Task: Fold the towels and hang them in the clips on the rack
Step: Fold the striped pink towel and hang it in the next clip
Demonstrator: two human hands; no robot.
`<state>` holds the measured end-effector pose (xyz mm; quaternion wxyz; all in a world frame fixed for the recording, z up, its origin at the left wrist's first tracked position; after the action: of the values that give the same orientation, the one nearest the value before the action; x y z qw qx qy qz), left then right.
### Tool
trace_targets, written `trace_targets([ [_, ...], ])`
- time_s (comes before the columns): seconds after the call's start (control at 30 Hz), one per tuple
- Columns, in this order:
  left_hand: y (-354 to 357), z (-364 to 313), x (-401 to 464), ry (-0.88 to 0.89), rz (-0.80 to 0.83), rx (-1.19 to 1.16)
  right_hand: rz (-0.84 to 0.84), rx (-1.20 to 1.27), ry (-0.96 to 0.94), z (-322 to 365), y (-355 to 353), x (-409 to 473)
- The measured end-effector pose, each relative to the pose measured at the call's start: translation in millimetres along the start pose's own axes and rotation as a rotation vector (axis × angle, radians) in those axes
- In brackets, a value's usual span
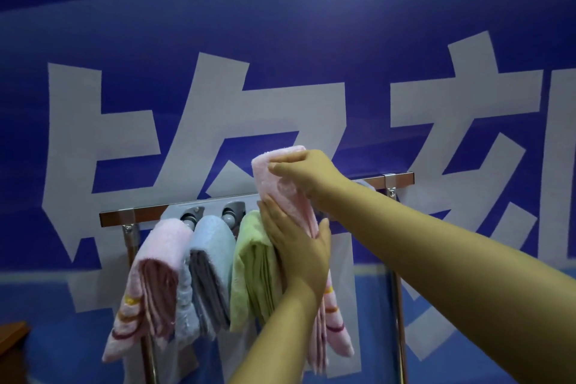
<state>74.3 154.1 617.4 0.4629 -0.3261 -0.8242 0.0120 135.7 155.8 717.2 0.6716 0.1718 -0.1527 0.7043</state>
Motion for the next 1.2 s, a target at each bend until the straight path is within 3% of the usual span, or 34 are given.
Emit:
trace_targets([
  [0.13,1,4,11,-0.078,0.003,-0.056,0.003,-0.002,0.008,3,4,8],
  [0.27,-2,0,25,-0.05,0.03,-0.062,-0.071,-0.025,-0.029,8,-10,17],
  [0.53,6,0,47,0.258,0.306,0.229,-0.38,0.239,-0.086,-23,-82,19],
  [0.67,14,1,46,0.353,0.427,0.414,-0.525,0.331,0.009,-69,-120,-10],
  [0.8,17,-3,41,0.444,0.481,0.487,-0.54,0.428,0.096,-109,-131,-52],
  [1.07,7,-12,47,0.602,0.8,0.469,-0.574,0.797,0.262,-176,-105,-87],
  [1.2,4,-15,45,0.721,0.81,0.608,-0.611,0.939,0.408,-200,-81,-88],
])
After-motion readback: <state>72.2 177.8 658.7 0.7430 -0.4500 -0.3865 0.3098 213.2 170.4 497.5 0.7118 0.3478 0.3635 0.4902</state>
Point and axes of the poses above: each hand's wrist, its own x-axis towards the middle knuckle, its own y-axis out of the palm, z = x × y, the point moved 7 cm from there along x, towards the middle knuckle, and after that the axes turned 12 degrees about x, right-handed, at the moved point
